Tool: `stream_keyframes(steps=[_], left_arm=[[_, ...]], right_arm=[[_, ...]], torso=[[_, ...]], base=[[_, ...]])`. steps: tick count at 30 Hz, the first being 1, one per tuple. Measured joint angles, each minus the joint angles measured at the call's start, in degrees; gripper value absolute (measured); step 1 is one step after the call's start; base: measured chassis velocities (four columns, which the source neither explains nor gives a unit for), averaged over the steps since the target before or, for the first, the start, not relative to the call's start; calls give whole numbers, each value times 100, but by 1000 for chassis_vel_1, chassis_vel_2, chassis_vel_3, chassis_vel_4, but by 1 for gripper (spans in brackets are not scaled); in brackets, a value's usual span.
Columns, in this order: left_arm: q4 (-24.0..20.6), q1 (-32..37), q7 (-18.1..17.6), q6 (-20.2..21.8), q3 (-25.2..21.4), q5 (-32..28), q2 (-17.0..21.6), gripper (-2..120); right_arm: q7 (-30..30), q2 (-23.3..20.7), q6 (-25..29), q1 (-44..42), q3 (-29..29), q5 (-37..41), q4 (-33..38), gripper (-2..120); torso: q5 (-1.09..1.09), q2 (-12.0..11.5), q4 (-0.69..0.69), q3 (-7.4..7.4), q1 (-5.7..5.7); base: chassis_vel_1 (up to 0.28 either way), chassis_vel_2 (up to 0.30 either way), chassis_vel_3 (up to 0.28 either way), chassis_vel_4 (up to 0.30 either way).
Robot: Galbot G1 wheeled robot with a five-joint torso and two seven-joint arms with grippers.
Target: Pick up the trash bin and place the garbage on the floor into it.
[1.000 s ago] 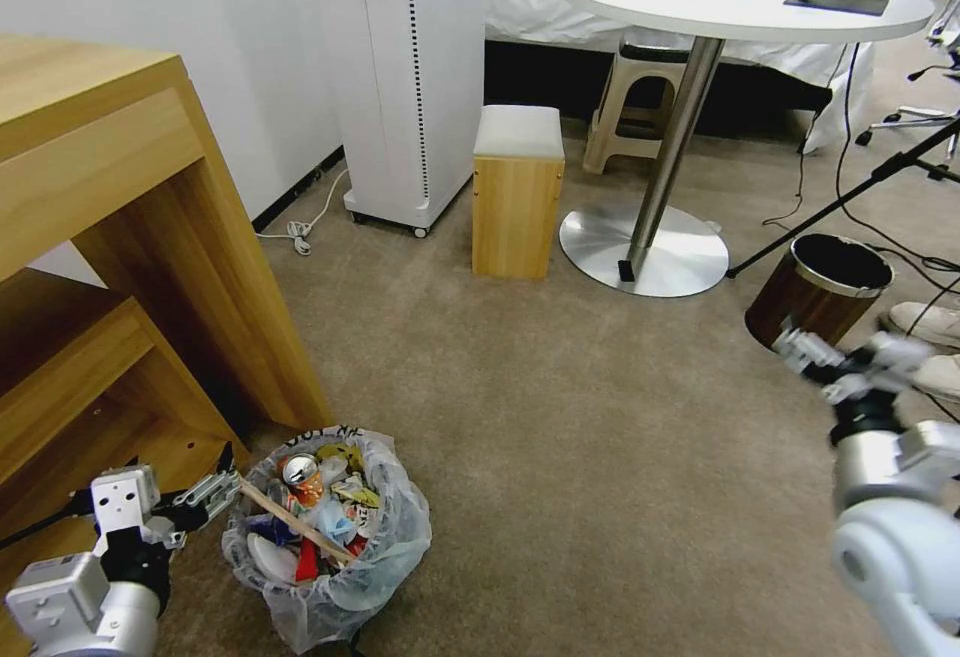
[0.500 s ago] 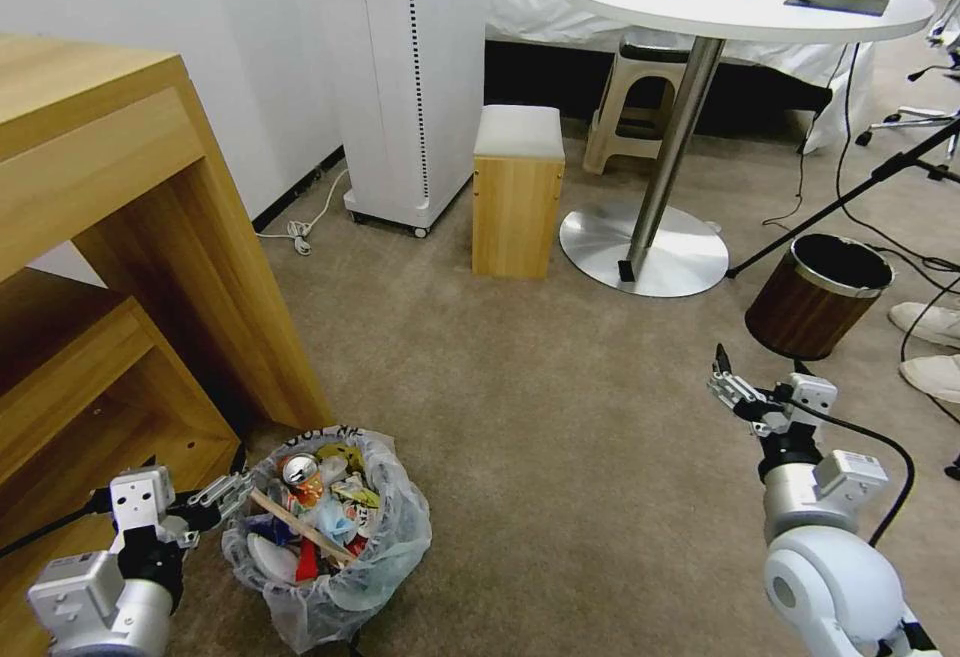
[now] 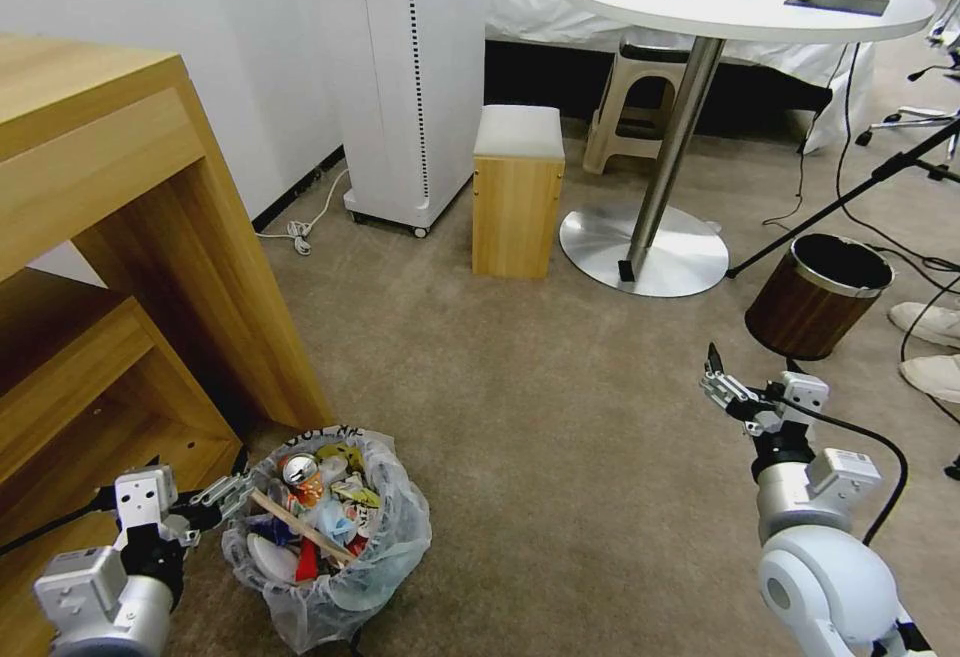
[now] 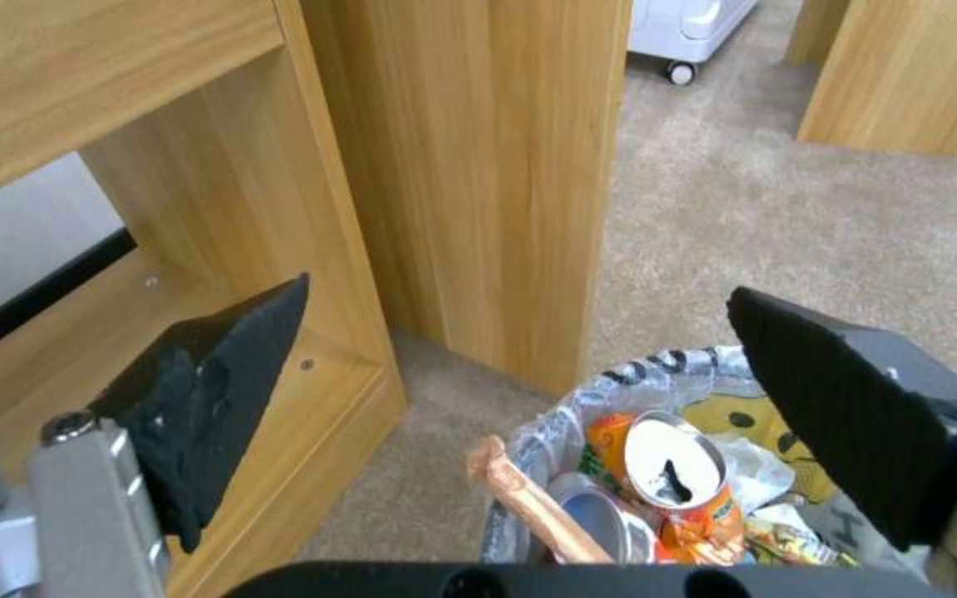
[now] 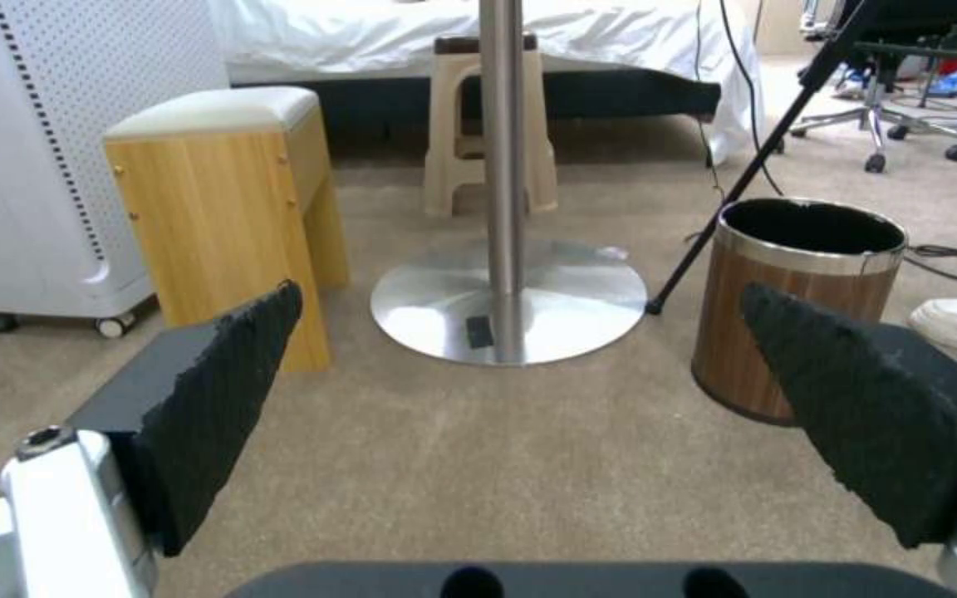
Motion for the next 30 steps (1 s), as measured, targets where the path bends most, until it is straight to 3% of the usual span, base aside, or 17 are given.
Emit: stream_keyframes(steps=[30], left_arm=[[-2, -1, -16, 15, -1, -2, -2, 100]], right_arm=[[7, -5, 5, 8, 4, 10, -10, 100]], torso=[[1, 0, 0, 0, 0]], base=[[0, 0, 0, 0]])
